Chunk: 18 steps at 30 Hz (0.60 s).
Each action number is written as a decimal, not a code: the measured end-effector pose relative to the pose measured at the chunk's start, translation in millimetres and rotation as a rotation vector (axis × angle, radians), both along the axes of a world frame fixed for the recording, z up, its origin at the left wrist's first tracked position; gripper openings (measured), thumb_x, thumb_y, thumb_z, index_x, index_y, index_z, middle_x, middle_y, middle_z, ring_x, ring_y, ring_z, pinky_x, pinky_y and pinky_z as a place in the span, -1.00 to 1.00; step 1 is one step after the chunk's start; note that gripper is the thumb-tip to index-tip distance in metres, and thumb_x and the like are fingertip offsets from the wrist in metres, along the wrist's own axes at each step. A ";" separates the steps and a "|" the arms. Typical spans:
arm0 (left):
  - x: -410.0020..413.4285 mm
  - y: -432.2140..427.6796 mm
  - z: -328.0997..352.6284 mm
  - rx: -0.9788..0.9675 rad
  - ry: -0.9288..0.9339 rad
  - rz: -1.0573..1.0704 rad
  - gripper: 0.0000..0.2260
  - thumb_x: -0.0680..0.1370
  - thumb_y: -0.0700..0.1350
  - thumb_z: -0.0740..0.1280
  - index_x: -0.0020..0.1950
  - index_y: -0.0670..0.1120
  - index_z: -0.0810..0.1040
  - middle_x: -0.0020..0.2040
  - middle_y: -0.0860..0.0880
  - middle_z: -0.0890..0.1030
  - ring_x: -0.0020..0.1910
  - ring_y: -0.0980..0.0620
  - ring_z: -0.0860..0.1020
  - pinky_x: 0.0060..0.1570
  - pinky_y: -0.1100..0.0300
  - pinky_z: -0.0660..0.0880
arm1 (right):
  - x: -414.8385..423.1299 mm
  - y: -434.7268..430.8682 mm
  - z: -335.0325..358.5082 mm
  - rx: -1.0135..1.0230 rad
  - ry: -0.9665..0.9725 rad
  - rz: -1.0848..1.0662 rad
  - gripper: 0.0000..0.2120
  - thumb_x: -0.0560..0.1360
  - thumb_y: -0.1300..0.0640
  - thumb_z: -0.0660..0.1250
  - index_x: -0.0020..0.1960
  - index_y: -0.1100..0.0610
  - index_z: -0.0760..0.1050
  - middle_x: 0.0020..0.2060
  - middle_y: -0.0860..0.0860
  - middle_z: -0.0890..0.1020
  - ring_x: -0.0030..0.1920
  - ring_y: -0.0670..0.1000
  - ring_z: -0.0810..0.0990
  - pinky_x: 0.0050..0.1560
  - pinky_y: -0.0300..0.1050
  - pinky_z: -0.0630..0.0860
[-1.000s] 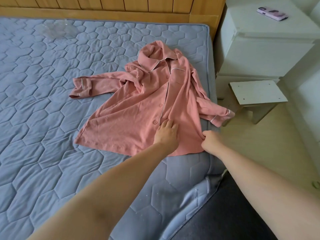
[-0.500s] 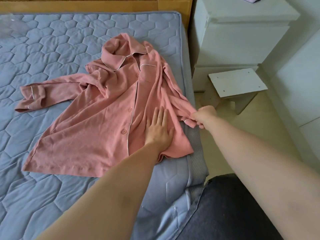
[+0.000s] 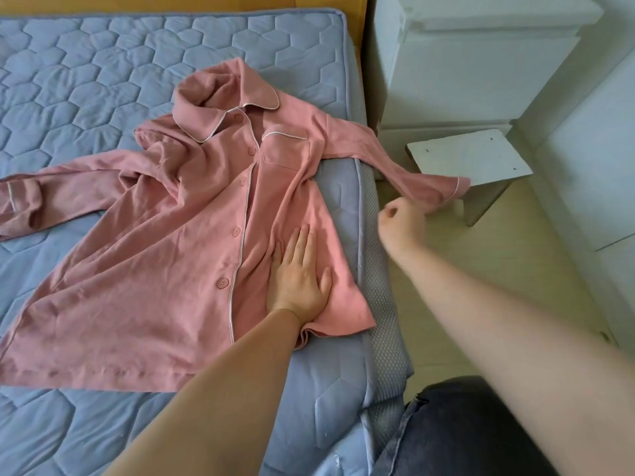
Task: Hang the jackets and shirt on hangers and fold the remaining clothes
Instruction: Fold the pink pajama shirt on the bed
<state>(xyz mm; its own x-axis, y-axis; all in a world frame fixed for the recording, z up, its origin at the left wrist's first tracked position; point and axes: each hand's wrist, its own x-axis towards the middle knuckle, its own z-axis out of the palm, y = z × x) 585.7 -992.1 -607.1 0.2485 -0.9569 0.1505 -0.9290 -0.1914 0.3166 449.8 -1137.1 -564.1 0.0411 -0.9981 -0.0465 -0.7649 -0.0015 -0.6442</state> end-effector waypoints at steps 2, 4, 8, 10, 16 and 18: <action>0.2 -1.0 -1.2 -0.055 0.077 0.036 -0.40 0.49 0.00 0.05 0.46 -0.30 0.28 0.44 -0.22 0.35 0.44 -0.19 0.31 0.44 0.15 -0.12 | 24.5 33.4 -5.2 -0.069 -0.071 0.073 -0.85 0.49 0.17 0.24 -0.17 0.21 0.53 -0.14 0.17 0.60 -0.09 0.18 0.54 -0.12 -0.02 0.40; 0.2 -0.1 -1.4 -0.084 0.134 0.053 -0.44 0.50 -0.07 0.04 0.42 -0.35 0.31 0.40 -0.26 0.39 0.39 -0.23 0.37 0.42 0.09 0.02 | 34.2 57.8 -6.2 -0.078 -0.016 0.150 -0.75 0.50 0.03 0.26 -0.29 0.15 0.45 -0.30 0.09 0.56 -0.24 0.11 0.48 -0.25 -0.05 0.34; 0.7 2.2 -1.8 -0.158 0.191 0.062 -0.49 0.52 -0.13 0.05 0.39 -0.37 0.33 0.36 -0.30 0.42 0.36 -0.28 0.39 0.40 0.05 0.12 | 32.1 60.8 -0.3 0.071 0.216 0.387 -0.62 0.49 0.07 0.27 -0.45 0.11 0.26 -0.49 0.03 0.38 -0.33 0.12 0.43 -0.39 -0.10 0.19; 2.4 3.3 -1.6 -0.207 0.184 0.058 -0.50 0.51 -0.12 0.07 0.39 -0.34 0.36 0.36 -0.28 0.43 0.38 -0.24 0.37 0.40 0.00 0.15 | 23.5 56.1 2.6 0.201 0.061 0.253 -0.61 0.48 0.21 0.26 -0.48 0.14 0.23 -0.52 0.04 0.31 -0.43 0.09 0.32 -0.45 -0.08 0.10; 1.7 8.4 1.4 -0.188 0.143 0.085 -0.51 0.50 -0.08 0.08 0.38 -0.24 0.43 0.37 -0.21 0.45 0.40 -0.19 0.35 0.42 -0.06 0.20 | 5.5 61.5 1.5 0.403 -0.169 -0.205 -0.80 0.45 0.31 0.23 -0.36 0.28 0.42 -0.41 0.10 0.41 -0.22 0.14 0.38 -0.24 -0.10 0.26; -1.5 8.7 10.7 -0.093 0.153 0.110 -0.50 0.50 -0.03 0.04 0.26 -0.25 0.54 0.25 -0.21 0.56 0.27 -0.21 0.49 0.30 -0.02 0.38 | 5.8 63.4 3.9 0.411 -0.138 -0.177 -0.87 0.44 0.31 0.21 -0.23 0.30 0.50 -0.30 0.12 0.46 -0.19 0.15 0.40 -0.20 -0.11 0.28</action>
<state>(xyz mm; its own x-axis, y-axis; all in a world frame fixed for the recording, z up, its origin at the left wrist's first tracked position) 584.2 -983.4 -596.4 0.3774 -0.9064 0.1900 -0.8441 -0.2523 0.4732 455.6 -1073.7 -560.2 -0.0948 -0.8904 -0.4452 -0.6371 0.3979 -0.6601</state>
